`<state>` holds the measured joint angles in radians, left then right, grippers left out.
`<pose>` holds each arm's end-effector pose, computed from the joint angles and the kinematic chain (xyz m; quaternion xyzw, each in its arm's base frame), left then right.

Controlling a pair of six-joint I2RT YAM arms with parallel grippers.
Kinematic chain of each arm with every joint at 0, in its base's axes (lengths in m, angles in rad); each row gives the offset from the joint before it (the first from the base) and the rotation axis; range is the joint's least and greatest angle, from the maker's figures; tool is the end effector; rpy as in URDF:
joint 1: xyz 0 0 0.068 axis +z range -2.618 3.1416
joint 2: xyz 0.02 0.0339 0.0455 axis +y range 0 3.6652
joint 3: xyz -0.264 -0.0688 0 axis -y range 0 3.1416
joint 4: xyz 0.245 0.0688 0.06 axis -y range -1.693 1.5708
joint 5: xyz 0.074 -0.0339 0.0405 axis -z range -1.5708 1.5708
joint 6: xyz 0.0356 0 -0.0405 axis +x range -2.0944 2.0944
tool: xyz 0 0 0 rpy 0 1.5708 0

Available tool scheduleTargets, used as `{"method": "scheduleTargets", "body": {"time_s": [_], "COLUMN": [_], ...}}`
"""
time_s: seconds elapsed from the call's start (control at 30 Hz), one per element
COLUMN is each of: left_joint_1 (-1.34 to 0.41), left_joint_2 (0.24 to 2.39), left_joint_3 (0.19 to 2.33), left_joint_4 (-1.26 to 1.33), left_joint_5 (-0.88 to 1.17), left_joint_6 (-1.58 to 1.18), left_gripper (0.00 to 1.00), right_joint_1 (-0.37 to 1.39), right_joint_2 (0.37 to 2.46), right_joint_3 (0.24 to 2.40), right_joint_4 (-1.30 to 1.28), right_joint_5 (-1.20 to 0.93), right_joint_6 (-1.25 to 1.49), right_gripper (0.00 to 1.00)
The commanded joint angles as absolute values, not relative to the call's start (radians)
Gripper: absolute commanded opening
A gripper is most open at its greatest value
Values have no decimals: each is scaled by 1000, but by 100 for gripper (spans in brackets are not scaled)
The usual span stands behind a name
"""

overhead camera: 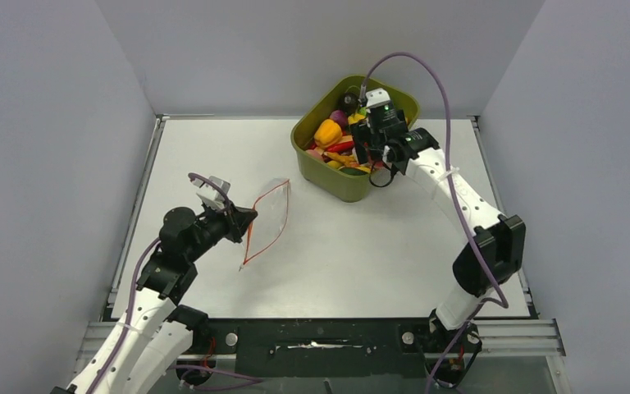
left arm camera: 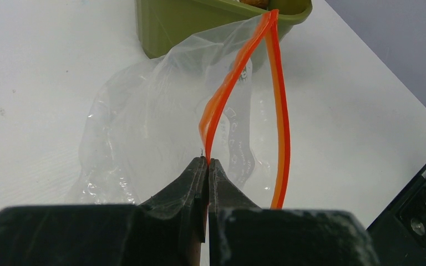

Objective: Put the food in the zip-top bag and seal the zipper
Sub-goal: Pick up the fake fruit from the bin.

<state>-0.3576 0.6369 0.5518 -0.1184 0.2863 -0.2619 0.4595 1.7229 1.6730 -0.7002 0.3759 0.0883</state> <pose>0.1491 -0.0664 0.2876 0.1267 0.7622 -0.2959 0.5617 0.3518 0.1595 0.3491 -0.0930 0.8991 -0.0589 0.4236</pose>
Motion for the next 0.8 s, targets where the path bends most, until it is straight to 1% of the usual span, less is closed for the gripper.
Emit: {"method": "scheduleTargets", "body": {"time_s": [0.0, 0.1, 0.37, 0.57, 0.67, 0.77], "left_joint_1": [-361, -360, -360, -361, -360, -360], "left_joint_2": [644, 657, 691, 689, 691, 694], "left_joint_3": [562, 567, 588, 581, 578, 578], "left_joint_4": [-24, -10, -7, 1, 6, 6], "left_joint_5": [258, 255, 234, 229, 230, 233], "left_joint_6": [-313, -336, -376, -405, -419, -434], "left_gripper": [0, 0, 0, 0, 0, 0], "right_joint_1": [469, 482, 547, 644, 688, 733], "right_joint_2": [1555, 1466, 1277, 1182, 1166, 1170], "right_joint_3": [1579, 1514, 1356, 1209, 1144, 1108], "right_joint_4": [-634, -603, -499, -291, -159, -60], "right_joint_5": [284, 248, 24, -119, -185, -206], "right_joint_6": [156, 191, 309, 488, 585, 640], "right_gripper": [48, 46, 45, 45, 44, 44]}}
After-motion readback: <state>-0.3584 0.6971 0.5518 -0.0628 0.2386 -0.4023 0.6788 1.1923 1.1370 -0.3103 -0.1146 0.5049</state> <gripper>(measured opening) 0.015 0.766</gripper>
